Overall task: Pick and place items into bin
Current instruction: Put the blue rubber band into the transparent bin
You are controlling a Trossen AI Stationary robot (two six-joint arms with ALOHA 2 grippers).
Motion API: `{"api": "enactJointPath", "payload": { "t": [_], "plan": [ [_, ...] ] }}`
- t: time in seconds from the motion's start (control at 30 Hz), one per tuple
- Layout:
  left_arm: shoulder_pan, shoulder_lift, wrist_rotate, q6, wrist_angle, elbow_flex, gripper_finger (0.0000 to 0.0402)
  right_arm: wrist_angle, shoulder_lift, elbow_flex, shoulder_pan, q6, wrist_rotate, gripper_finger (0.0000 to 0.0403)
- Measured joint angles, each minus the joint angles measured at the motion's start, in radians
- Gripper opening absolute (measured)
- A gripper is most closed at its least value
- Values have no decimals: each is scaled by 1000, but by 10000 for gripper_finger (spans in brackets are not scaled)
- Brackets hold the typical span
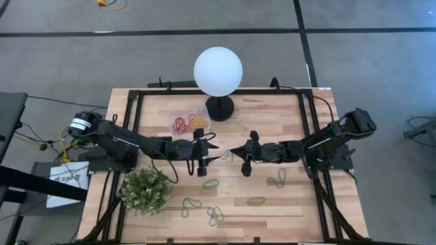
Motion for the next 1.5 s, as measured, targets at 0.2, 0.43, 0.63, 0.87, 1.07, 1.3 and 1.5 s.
{"api": "enactJointPath", "payload": {
  "t": [0.2, 0.43, 0.63, 0.87, 1.07, 1.3, 1.5],
  "plan": [
    [30, 56, 17, 12, 88, 0, 181, 38, 0, 3, 0, -1, 0, 0],
    [62, 84, 47, 10, 133, 0, 181, 40, -1, 5, -1, -1, 0, 0],
    [71, 85, 82, 4, 158, 0, 181, 47, -1, 5, -7, -2, 0, 0],
    [93, 85, 87, -18, 161, 0, 181, 123, -1, 5, -20, -22, 1, 0],
    [101, 85, 86, -21, 161, 0, 181, 170, -1, 5, -20, -63, 0, 0],
    [101, 85, 77, -20, 160, 0, 177, 175, -1, 5, -20, -79, 0, 0],
    [101, 85, 77, -14, 153, 0, 99, 175, -1, 5, -20, -79, 1, 0]
  ]
}}
